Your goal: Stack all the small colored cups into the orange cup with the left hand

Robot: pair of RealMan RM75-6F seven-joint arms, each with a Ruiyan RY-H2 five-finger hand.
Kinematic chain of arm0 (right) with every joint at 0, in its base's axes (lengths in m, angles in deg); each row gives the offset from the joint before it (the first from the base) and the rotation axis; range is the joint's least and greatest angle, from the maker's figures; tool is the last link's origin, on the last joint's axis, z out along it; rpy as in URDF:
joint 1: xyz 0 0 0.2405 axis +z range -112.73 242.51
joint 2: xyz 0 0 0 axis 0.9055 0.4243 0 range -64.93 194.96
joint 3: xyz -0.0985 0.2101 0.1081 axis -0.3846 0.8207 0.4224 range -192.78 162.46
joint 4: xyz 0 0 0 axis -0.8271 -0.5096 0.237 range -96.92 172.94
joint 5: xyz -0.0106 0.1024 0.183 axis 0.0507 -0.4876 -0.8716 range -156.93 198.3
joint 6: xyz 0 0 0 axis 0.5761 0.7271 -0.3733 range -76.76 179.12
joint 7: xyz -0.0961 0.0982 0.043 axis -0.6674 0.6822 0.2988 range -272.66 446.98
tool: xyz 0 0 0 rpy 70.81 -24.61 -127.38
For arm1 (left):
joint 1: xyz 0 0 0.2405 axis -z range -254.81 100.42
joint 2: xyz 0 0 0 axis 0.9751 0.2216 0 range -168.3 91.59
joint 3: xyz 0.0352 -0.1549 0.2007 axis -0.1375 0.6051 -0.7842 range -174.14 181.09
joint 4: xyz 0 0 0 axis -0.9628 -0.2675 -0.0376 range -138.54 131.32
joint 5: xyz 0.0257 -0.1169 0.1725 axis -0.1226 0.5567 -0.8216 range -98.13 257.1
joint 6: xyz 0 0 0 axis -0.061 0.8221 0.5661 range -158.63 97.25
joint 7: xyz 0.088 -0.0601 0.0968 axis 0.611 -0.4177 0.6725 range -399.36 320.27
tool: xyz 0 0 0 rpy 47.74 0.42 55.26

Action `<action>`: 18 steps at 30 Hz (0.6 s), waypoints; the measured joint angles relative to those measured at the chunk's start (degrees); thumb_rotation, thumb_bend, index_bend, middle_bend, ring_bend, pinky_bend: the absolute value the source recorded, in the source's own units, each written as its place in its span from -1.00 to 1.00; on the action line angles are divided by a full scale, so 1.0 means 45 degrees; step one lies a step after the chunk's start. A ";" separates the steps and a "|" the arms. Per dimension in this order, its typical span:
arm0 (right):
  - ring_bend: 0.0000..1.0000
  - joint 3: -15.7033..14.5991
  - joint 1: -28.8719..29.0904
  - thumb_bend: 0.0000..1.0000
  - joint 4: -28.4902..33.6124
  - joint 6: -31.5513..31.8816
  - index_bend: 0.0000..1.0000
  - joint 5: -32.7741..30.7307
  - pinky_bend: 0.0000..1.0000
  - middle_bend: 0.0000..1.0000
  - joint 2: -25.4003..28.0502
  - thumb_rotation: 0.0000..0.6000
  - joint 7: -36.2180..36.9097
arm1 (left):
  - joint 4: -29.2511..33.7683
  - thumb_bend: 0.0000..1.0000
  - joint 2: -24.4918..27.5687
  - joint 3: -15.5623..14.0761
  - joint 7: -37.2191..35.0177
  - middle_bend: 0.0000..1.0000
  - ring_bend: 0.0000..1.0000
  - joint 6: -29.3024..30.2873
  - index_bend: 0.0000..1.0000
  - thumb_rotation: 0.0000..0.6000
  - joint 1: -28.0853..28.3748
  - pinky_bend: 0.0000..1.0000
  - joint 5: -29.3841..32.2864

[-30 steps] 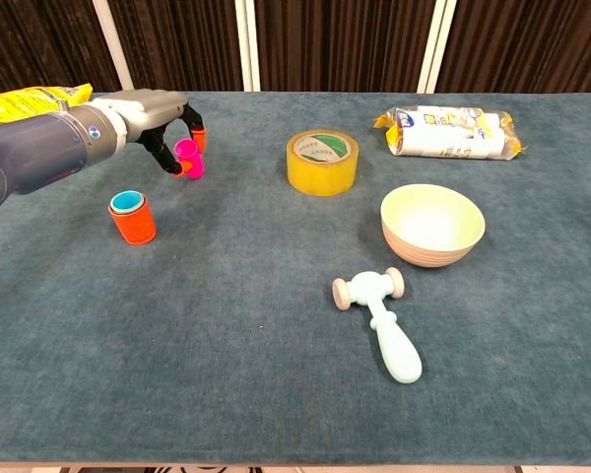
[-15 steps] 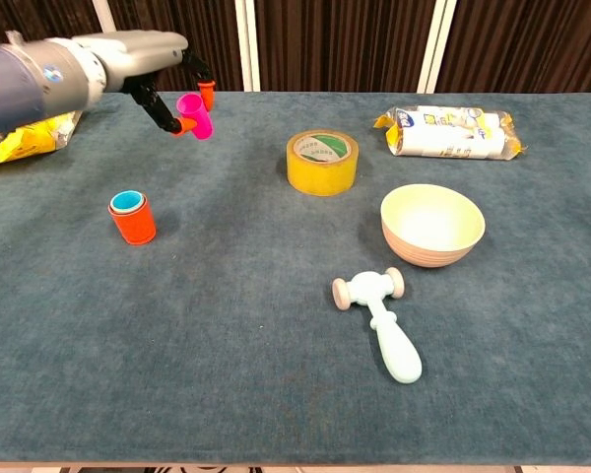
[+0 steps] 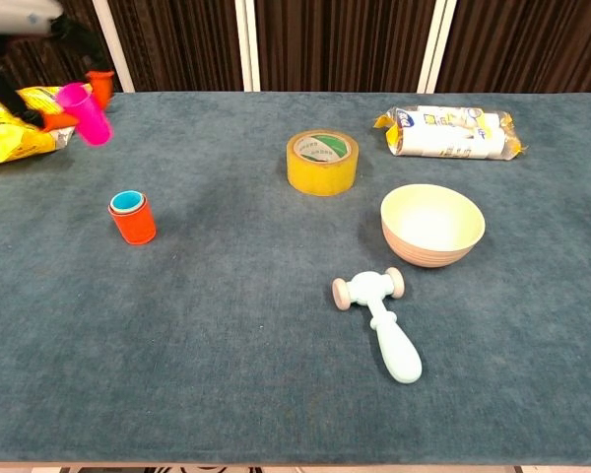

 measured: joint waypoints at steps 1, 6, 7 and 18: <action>-0.74 -0.0009 0.0006 -0.35 0.0005 -0.0017 -0.83 0.0004 -0.83 -0.84 -0.0006 1.00 -0.0009 | 0.0015 -0.24 0.0084 -0.0118 -0.0055 -0.47 -1.00 -0.0014 -0.09 1.00 -0.0086 -1.00 -0.0065; -0.73 -0.0022 0.0006 -0.35 0.0017 -0.0008 -0.83 0.0028 -0.83 -0.84 -0.0020 1.00 -0.0041 | -0.0399 -0.24 -0.0030 -0.0416 -0.0431 -0.47 -1.00 -0.0262 -0.09 1.00 -0.0236 -1.00 -0.0296; -0.73 -0.0018 0.0005 -0.35 0.0016 -0.0002 -0.83 0.0023 -0.83 -0.84 -0.0022 1.00 -0.0051 | -0.0508 -0.24 -0.0124 -0.0443 -0.0504 -0.47 -1.00 -0.0298 -0.09 1.00 -0.0244 -1.00 -0.0367; -0.74 0.0012 -0.0001 -0.35 -0.0024 -0.0014 -0.83 -0.0047 -0.83 -0.84 -0.0020 1.00 -0.0031 | -0.2277 -0.24 -0.1913 -0.0485 -0.1552 -0.47 -1.00 -0.0328 -0.12 1.00 -0.0210 -1.00 -0.1613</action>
